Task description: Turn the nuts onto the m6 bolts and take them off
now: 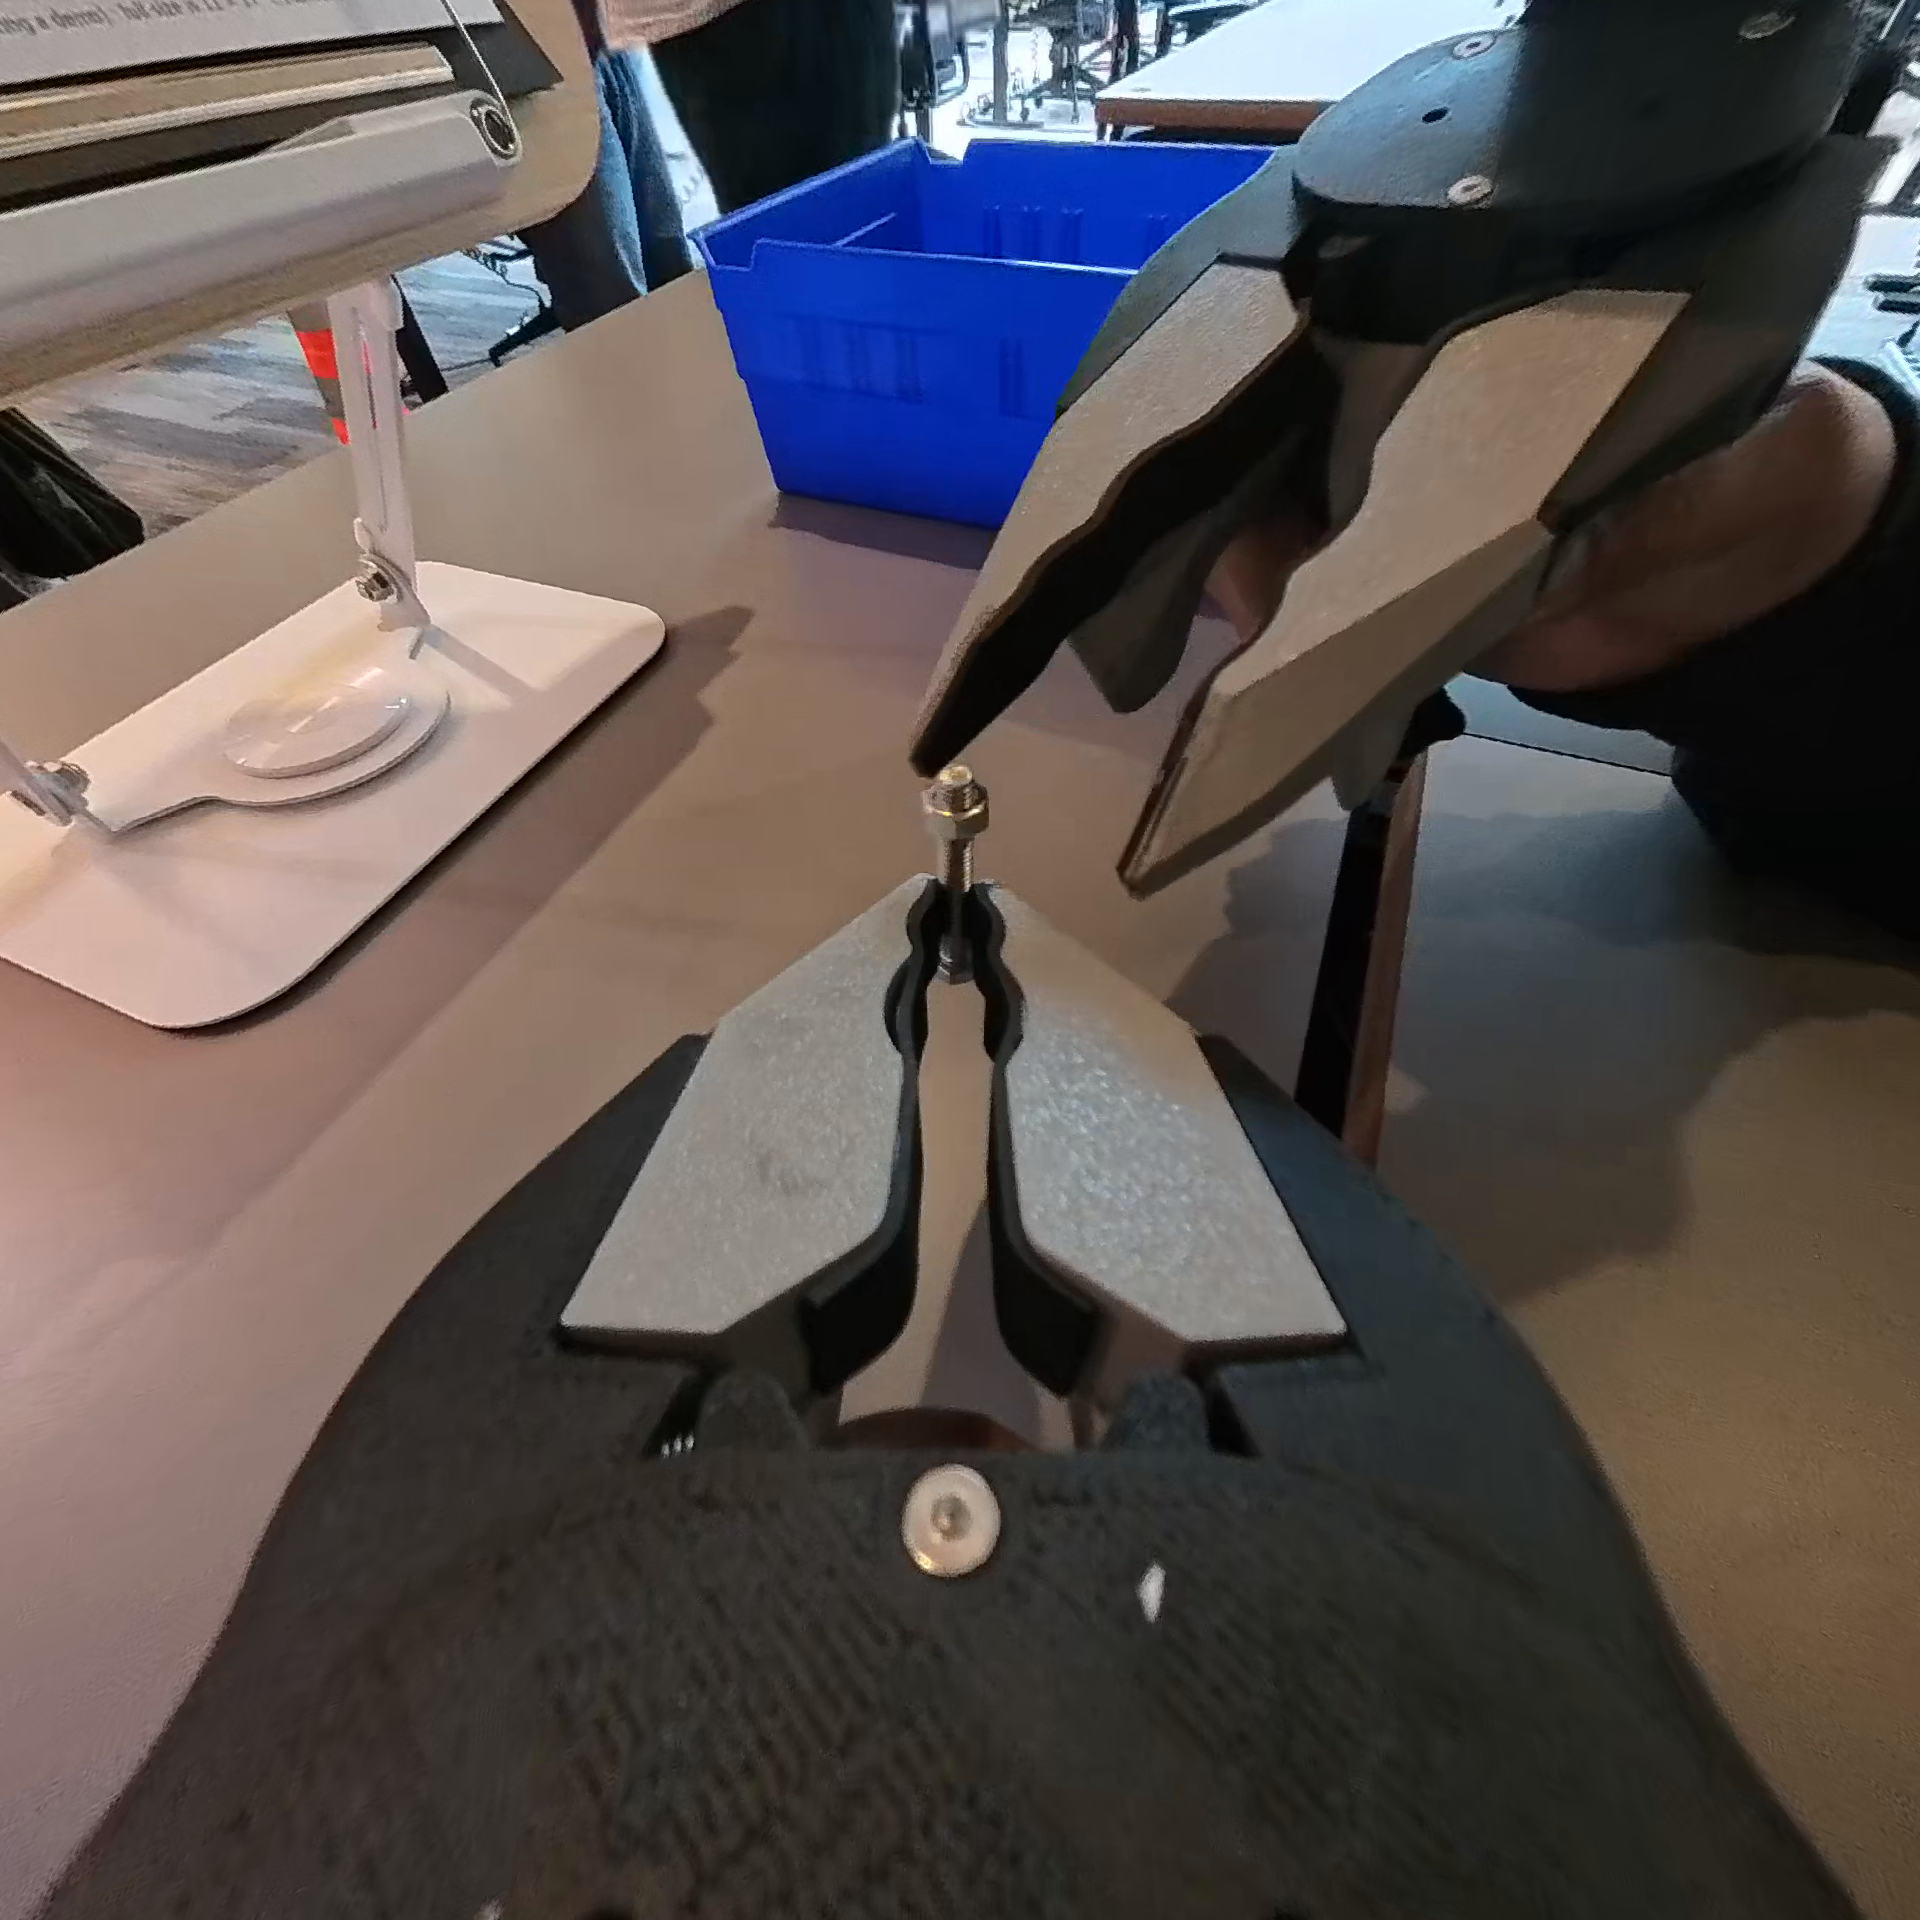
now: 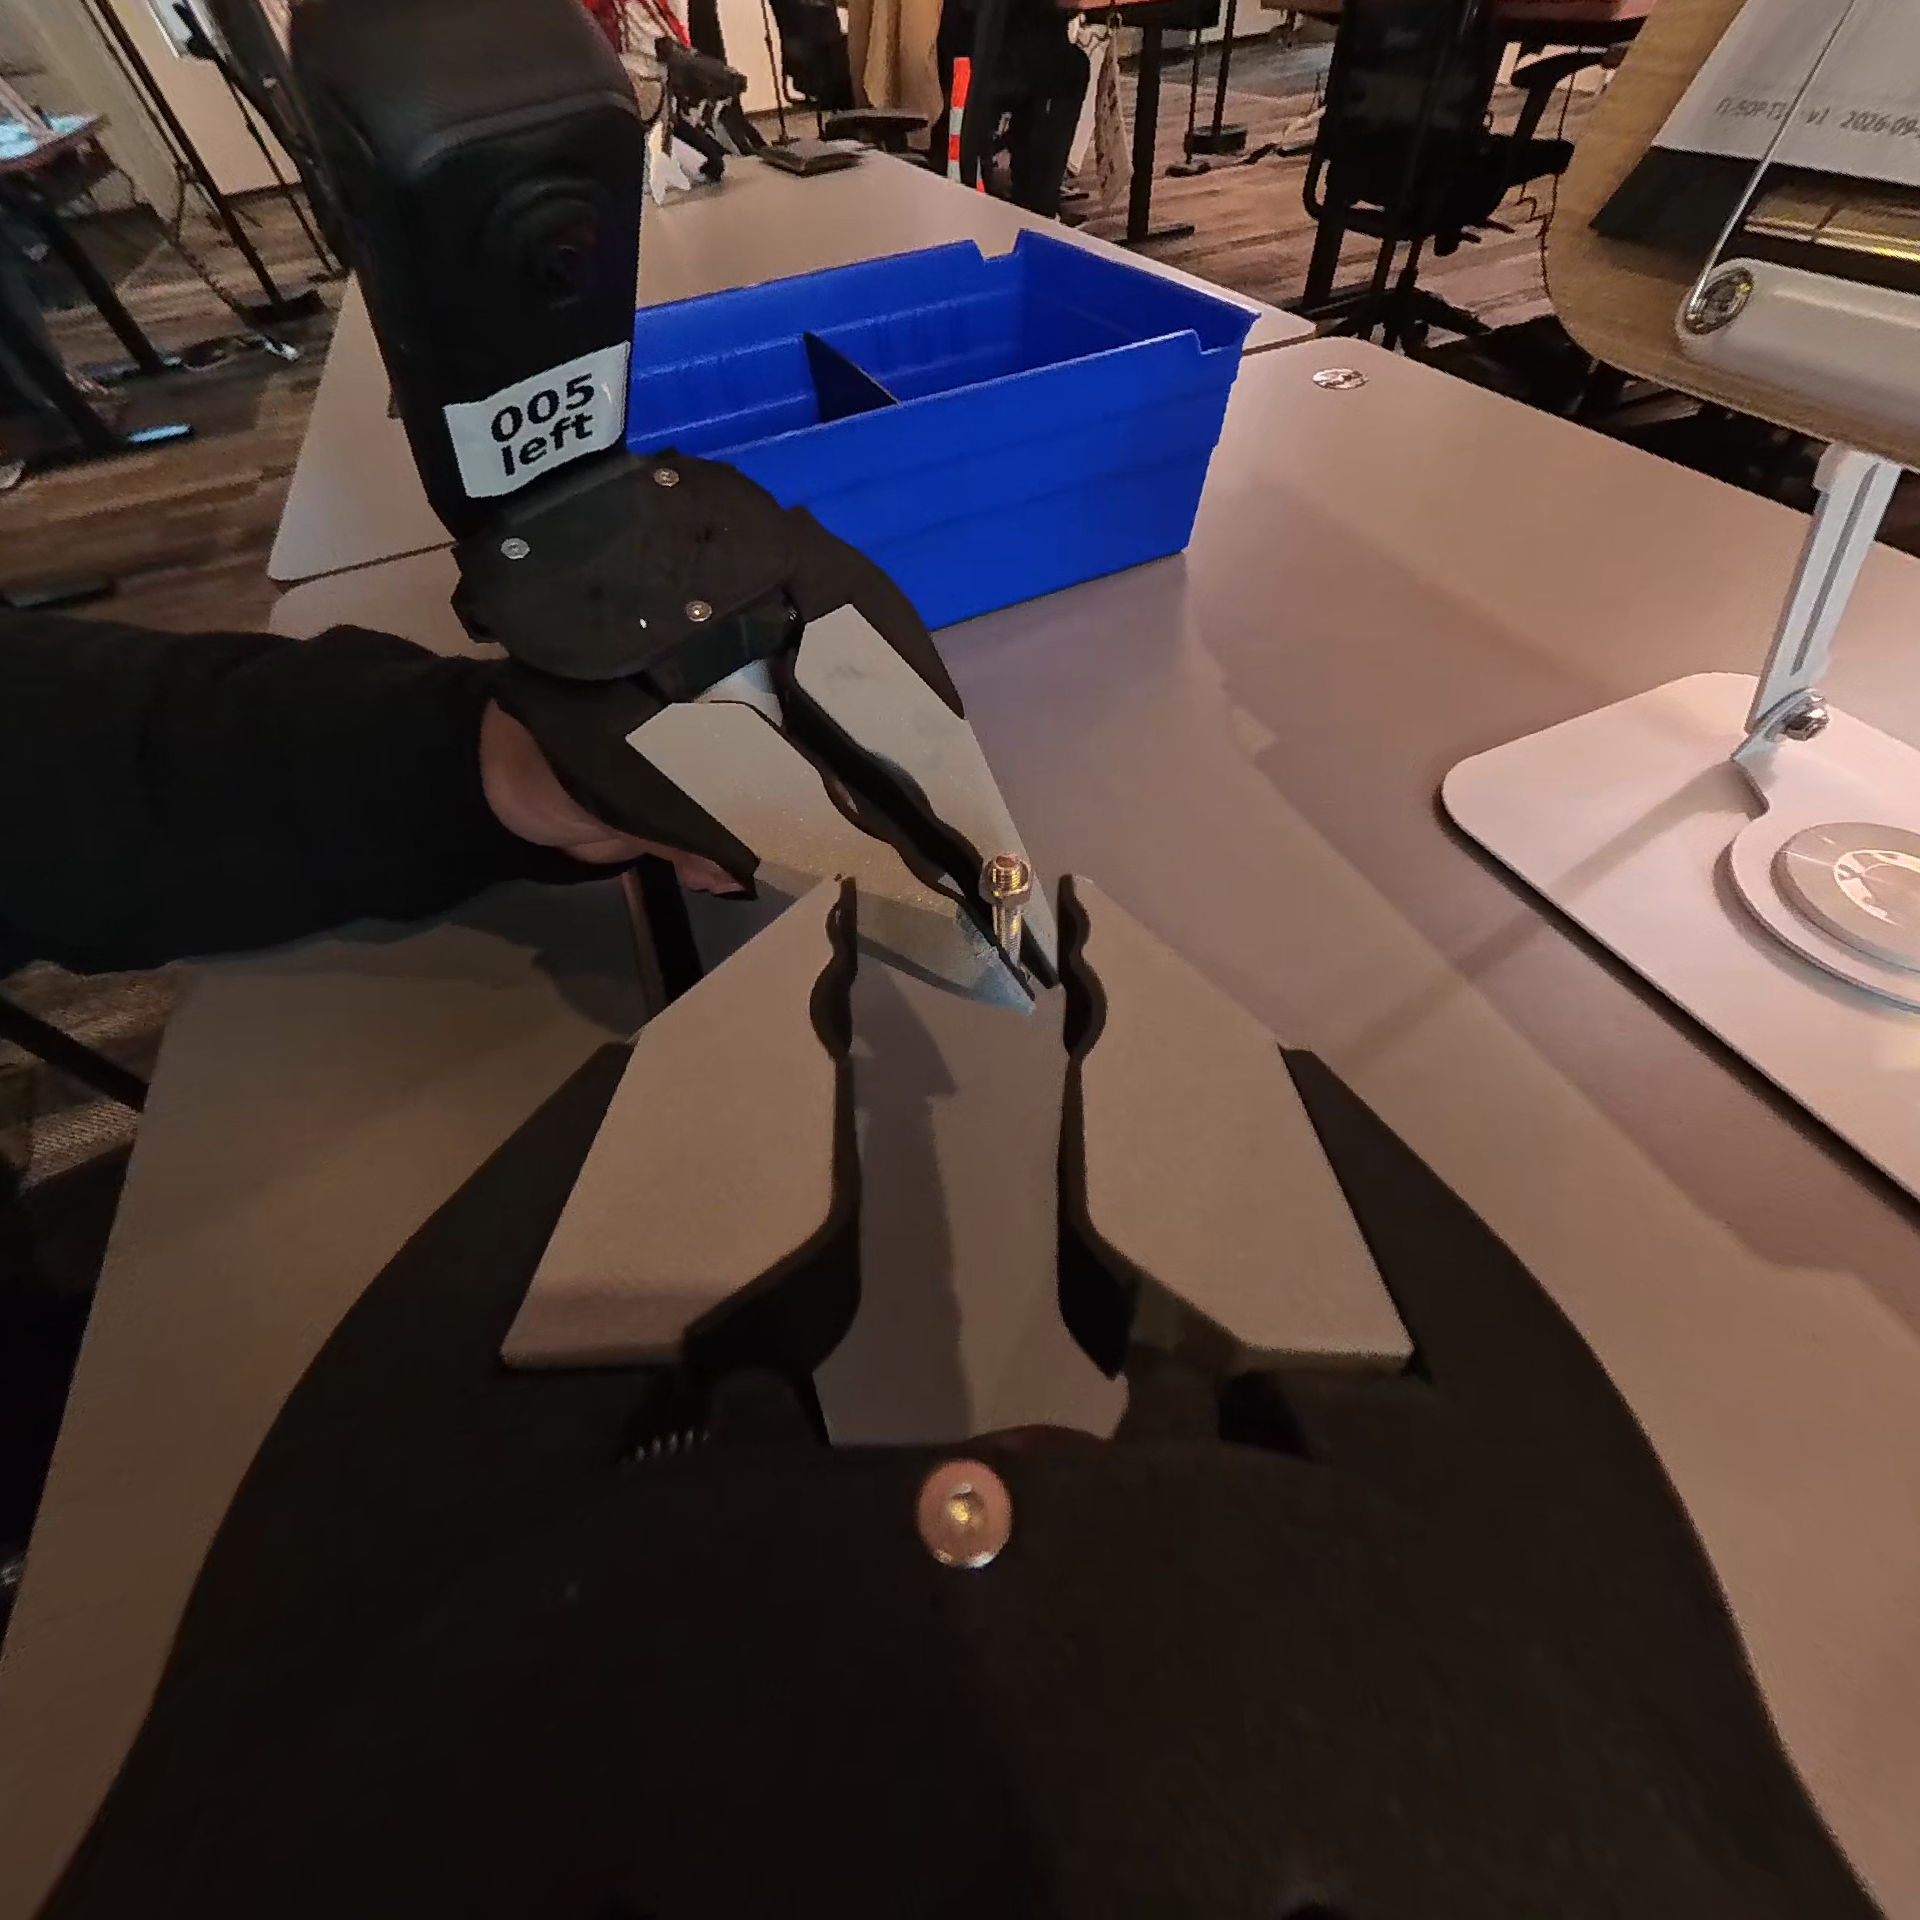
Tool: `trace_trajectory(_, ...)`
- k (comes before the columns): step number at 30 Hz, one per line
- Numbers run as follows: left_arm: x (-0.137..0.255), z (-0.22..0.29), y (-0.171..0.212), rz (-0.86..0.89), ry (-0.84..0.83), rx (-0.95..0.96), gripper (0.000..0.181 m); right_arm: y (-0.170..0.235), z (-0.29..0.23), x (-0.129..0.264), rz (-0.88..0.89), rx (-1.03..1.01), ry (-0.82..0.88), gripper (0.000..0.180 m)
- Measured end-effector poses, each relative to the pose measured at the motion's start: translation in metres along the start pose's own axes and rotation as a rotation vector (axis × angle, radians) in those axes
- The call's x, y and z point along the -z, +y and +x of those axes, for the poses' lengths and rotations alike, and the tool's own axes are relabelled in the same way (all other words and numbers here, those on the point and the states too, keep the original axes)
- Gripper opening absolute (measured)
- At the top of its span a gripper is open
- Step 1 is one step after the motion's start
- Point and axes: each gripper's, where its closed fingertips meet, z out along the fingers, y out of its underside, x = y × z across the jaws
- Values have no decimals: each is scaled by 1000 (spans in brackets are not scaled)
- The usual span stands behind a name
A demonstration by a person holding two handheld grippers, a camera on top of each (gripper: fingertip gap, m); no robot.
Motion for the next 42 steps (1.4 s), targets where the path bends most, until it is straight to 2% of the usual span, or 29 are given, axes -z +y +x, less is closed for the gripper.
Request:
trace_trajectory(6, 0, -1, 0, 0, -5, -1, 2, 2, -4, 0, -18, 18, -12, 29)
trace_trajectory(8, 1, -4, 1, -1, -14, 10, 2, 1, -10, 3, -12, 24, -61, 1)
trace_trajectory(9, 1, -5, 1, 2, -13, 17, 2, -2, -12, 4, 5, 16, -70, 0)
trace_trajectory(14, 1, -2, 1, -1, -5, 7, 2, -1, -1, 3, 2, 1, -11, 27)
trace_trajectory(18, 0, 2, 0, 2, 11, 0, 2, 0, 4, 1, 4, -11, 16, 35)
trace_trajectory(25, 0, 0, 0, 0, -3, -2, 2, 3, -4, 0, -23, 10, -17, 29)
trace_trajectory(27, 1, -4, 0, 1, -11, 15, 2, -2, -14, 4, 7, 12, -78, 2)
trace_trajectory(29, 1, -5, 1, 1, -11, 20, 2, -9, -15, 6, 44, -10, -95, 5)
trace_trajectory(33, -1, 3, 0, 0, 11, -6, 2, -7, 0, 6, 41, -27, -12, 30)
trace_trajectory(37, -2, 8, 1, 2, 29, -17, 2, -4, 0, 2, 24, -20, -4, 36)
trace_trajectory(42, -1, 4, 0, 3, 14, -15, 2, 0, -7, -1, -10, -2, -32, 35)
